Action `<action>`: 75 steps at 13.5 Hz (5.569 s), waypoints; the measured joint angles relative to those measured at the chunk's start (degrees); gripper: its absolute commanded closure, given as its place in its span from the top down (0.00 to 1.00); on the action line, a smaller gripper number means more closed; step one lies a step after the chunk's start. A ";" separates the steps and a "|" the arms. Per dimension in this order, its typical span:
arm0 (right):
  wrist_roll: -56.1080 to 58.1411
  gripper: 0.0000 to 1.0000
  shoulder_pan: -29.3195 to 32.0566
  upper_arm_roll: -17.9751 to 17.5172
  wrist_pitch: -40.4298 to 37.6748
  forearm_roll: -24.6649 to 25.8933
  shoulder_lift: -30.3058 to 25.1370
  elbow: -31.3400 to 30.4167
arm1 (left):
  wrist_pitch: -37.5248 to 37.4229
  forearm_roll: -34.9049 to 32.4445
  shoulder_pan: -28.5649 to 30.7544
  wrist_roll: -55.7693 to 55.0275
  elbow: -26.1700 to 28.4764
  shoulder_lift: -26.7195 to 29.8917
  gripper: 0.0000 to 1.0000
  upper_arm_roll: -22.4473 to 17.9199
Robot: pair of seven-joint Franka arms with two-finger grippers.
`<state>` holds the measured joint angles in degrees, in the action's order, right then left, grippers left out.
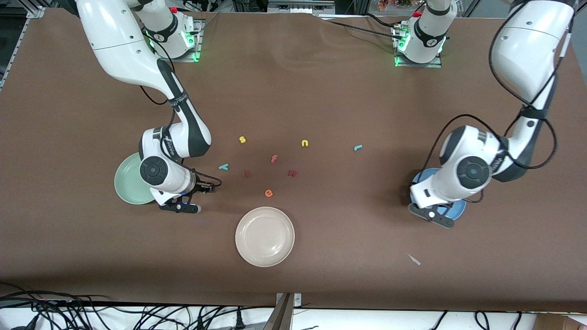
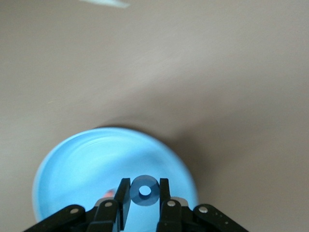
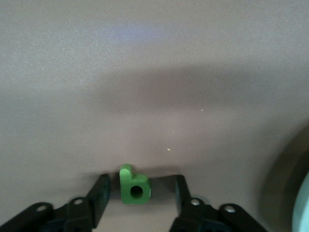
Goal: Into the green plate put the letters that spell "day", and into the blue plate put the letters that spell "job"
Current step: 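Release the blue o onto the blue plate with the left gripper, then place the green b on the green plate while the left gripper reaches the teal l, then grasp the teal l with the left gripper while the right gripper grasps the teal y, then place the teal l on the blue plate with the left gripper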
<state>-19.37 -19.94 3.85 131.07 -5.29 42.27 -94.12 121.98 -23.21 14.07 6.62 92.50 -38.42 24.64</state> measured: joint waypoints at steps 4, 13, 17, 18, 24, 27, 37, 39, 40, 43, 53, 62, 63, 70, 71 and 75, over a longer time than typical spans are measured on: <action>-0.01 0.24 -0.01 -0.06 0.09 0.00 0.03 0.47 | -0.32 0.25 4.35 4.70 1.26 -2.51 0.79 0.02; 1.33 0.17 -0.24 0.03 -8.40 0.72 -0.22 5.62 | -7.26 0.85 3.82 -3.38 0.80 0.58 1.00 8.56; 12.03 0.17 0.33 4.80 -17.54 0.90 -2.96 6.66 | -9.76 2.30 4.60 -18.34 4.63 3.99 1.00 17.60; 14.93 0.17 0.52 6.29 -19.34 0.90 -3.85 6.43 | -8.99 2.30 4.84 -21.35 6.89 4.82 1.00 19.11; 27.39 0.20 1.04 12.55 -16.36 0.90 -10.23 -3.62 | 12.72 1.95 4.82 -29.40 28.54 10.56 1.00 21.58; 31.41 0.42 1.01 12.88 -3.32 0.90 -13.15 -14.15 | 15.06 -4.41 2.65 -29.55 31.96 10.25 1.00 22.15; 22.02 1.00 -1.02 9.14 -3.88 0.70 -17.38 -16.98 | 15.49 -16.21 0.32 -29.54 32.39 3.19 0.49 21.47; 16.43 1.00 -1.94 6.26 -3.89 0.69 -17.31 -16.98 | 15.63 -18.65 0.45 -29.55 31.96 2.65 0.21 21.35; 14.15 1.00 -2.39 5.14 -3.81 0.69 -17.28 -16.98 | 15.64 -18.87 0.47 -29.55 31.76 2.60 0.17 21.30; 10.10 1.00 -4.32 3.27 -2.50 0.69 -16.63 -16.99 | 15.64 -18.88 0.48 -29.55 31.66 2.46 0.00 21.24; 4.02 0.99 -11.20 2.83 7.91 0.69 -11.11 -17.04 | 7.69 -17.35 3.32 -29.73 25.25 6.71 0.00 23.93; 2.65 0.79 -12.45 2.69 10.39 0.69 -9.18 -17.03 | -7.46 -9.65 10.00 -4.28 12.07 7.65 0.00 20.98; 2.61 0.76 -12.45 2.69 10.42 0.69 -9.03 -17.03 | -7.41 -9.65 10.64 -0.43 11.82 7.41 0.00 19.21; 2.60 0.59 -12.45 2.69 10.60 0.69 -8.66 -17.03 | -6.50 -9.65 18.05 14.25 10.13 4.29 0.00 15.29; 2.60 0.58 -12.45 2.69 10.65 0.68 -8.66 -17.03 | -5.40 -9.65 19.12 14.94 10.20 2.90 0.00 15.21; 2.56 0.53 -12.41 2.71 10.76 0.66 -8.67 -16.98 | -1.56 -9.65 20.41 16.04 10.26 -1.71 1.00 15.35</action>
<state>-16.82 -32.35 6.55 141.84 -4.62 33.60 -111.11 120.42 -32.86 34.48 22.66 102.76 -40.13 39.99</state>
